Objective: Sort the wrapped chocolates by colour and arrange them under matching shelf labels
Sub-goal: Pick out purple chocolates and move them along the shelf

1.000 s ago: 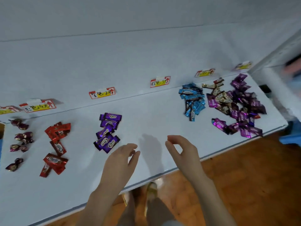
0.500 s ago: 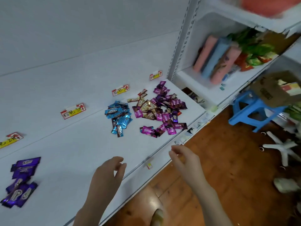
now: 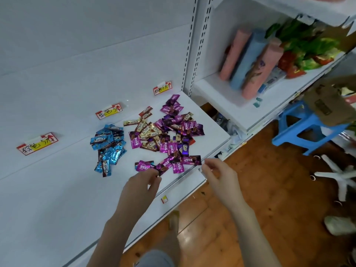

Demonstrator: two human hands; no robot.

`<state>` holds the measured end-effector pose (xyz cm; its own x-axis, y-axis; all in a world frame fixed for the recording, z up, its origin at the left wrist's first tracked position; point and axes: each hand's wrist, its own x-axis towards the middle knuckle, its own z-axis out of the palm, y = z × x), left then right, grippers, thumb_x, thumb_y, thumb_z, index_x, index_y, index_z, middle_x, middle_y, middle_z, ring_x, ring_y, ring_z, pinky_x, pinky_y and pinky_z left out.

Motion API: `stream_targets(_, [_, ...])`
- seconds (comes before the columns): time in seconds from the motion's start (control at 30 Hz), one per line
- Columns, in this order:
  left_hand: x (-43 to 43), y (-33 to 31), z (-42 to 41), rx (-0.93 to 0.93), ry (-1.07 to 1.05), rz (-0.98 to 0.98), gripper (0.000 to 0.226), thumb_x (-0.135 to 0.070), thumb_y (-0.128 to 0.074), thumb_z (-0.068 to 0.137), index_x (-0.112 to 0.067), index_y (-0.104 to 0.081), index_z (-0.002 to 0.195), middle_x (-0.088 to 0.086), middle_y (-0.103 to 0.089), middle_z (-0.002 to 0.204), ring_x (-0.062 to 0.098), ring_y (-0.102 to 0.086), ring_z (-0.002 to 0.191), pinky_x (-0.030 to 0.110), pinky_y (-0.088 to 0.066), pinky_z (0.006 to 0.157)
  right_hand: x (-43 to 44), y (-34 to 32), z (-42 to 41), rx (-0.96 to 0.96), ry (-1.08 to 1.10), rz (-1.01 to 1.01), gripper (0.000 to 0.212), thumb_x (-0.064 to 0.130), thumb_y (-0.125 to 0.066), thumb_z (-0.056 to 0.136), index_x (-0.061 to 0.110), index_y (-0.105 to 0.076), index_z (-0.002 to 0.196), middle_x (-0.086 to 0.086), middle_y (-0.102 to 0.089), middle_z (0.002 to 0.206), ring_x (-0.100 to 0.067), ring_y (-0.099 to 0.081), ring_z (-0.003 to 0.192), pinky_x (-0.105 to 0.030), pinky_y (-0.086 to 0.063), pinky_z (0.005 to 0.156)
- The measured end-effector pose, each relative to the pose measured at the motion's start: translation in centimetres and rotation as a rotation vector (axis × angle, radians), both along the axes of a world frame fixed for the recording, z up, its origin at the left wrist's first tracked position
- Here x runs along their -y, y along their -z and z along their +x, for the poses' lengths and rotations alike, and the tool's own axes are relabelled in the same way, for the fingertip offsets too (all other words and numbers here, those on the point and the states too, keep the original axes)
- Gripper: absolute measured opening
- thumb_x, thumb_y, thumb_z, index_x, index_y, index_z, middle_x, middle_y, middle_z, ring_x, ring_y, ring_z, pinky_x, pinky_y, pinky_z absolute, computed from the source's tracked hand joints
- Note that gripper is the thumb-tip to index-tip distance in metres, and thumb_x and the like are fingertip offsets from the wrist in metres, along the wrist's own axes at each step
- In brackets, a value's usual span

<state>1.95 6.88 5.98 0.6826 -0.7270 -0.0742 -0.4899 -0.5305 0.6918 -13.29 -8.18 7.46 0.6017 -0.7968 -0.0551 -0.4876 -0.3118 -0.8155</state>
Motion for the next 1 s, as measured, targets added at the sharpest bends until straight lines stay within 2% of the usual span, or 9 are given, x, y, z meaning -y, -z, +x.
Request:
stream_targets(0.17, [6.2,0.7,1.8,-0.031,0.034,0.054,0.023,-0.026,-0.053,0.094,-0.013,-0.063,0.109,-0.002,-0.068,0.091,0.007,-0.057,0.075,0.017,-0.039,0.069,6.3,0.3,2.4,-0.081,-0.026,-0.025,0.024,0.025,-0.057,0.090,0.015,-0.062,0.111,0.010,-0.061,0.101,0.000,-0.054,0.092,-0.004,-0.041,0.072])
stream_targets(0.37, [9.4,1.2,3.2,-0.115,-0.069,0.118,0.024,-0.026,-0.054,0.093,-0.014,-0.063,0.112,0.002,-0.069,0.100,0.010,-0.058,0.078,0.019,-0.042,0.071,10.4,2.3,6.3,-0.151,-0.130,-0.014,0.017,0.023,-0.057,0.091,0.014,-0.062,0.104,0.007,-0.060,0.095,0.002,-0.053,0.084,-0.002,-0.039,0.066])
stream_targets(0.43, [9.6,1.6,3.4,-0.139,-0.125,0.163,0.026,-0.027,-0.053,0.094,-0.015,-0.062,0.115,0.002,-0.069,0.105,0.015,-0.062,0.086,0.020,-0.043,0.074,11.0,3.5,7.6,-0.198,-0.196,0.005,0.017,0.022,-0.056,0.091,0.010,-0.063,0.103,0.001,-0.063,0.098,-0.004,-0.055,0.086,-0.007,-0.039,0.071])
stream_targets(0.5, [9.5,2.0,3.5,-0.155,-0.185,0.203,0.028,-0.028,-0.051,0.095,-0.016,-0.061,0.117,0.001,-0.067,0.108,0.015,-0.062,0.093,0.018,-0.041,0.075,11.6,4.8,8.8,-0.281,-0.260,0.048,0.025,0.024,-0.054,0.092,0.007,-0.061,0.109,-0.005,-0.064,0.105,-0.014,-0.057,0.096,-0.022,-0.045,0.081])
stream_targets(0.6, [9.7,2.4,3.3,-0.178,-0.297,0.217,0.027,-0.026,-0.053,0.094,-0.014,-0.062,0.115,0.002,-0.069,0.105,0.018,-0.063,0.095,0.021,-0.044,0.078,12.7,6.7,10.4,-0.413,-0.357,0.079,0.033,0.032,-0.053,0.093,0.007,-0.059,0.114,-0.007,-0.063,0.108,-0.020,-0.058,0.100,-0.034,-0.048,0.086])
stream_targets(0.7, [10.0,2.6,2.5,-0.204,-0.401,0.239,0.023,-0.022,-0.054,0.093,-0.012,-0.064,0.112,0.004,-0.069,0.100,0.019,-0.063,0.091,0.030,-0.050,0.081,13.4,8.8,11.4,-0.572,-0.436,0.056,0.035,0.043,-0.051,0.091,0.011,-0.059,0.103,-0.004,-0.064,0.097,-0.018,-0.058,0.088,-0.030,-0.045,0.073])
stream_targets(0.83, [10.4,3.3,0.7,-0.207,-0.540,0.241,0.018,-0.023,-0.055,0.092,-0.015,-0.066,0.105,-0.001,-0.070,0.094,0.014,-0.062,0.083,0.028,-0.050,0.074,13.3,11.4,12.5,-0.755,-0.488,-0.036,0.044,0.054,-0.054,0.085,0.012,-0.049,0.098,-0.002,-0.062,0.090,-0.022,-0.061,0.086,-0.028,-0.042,0.069])
stream_targets(0.93, [11.0,3.8,-0.6,-0.225,-0.569,0.262,0.020,-0.024,-0.054,0.094,-0.017,-0.066,0.108,-0.002,-0.069,0.099,0.012,-0.062,0.086,0.026,-0.050,0.075,12.9,12.3,12.9,-0.705,-0.483,-0.064,0.043,0.047,-0.059,0.085,0.010,-0.046,0.104,-0.002,-0.060,0.090,-0.022,-0.062,0.086,-0.027,-0.041,0.065])
stream_targets(1.0, [11.5,4.2,-1.2,-0.237,-0.568,0.281,0.020,-0.025,-0.052,0.094,-0.017,-0.065,0.107,-0.002,-0.068,0.099,0.012,-0.061,0.087,0.027,-0.051,0.076,13.2,12.6,12.9,-0.623,-0.466,0.027,0.040,0.038,-0.065,0.083,0.010,-0.045,0.104,0.000,-0.056,0.087,-0.018,-0.060,0.082,-0.023,-0.041,0.064])
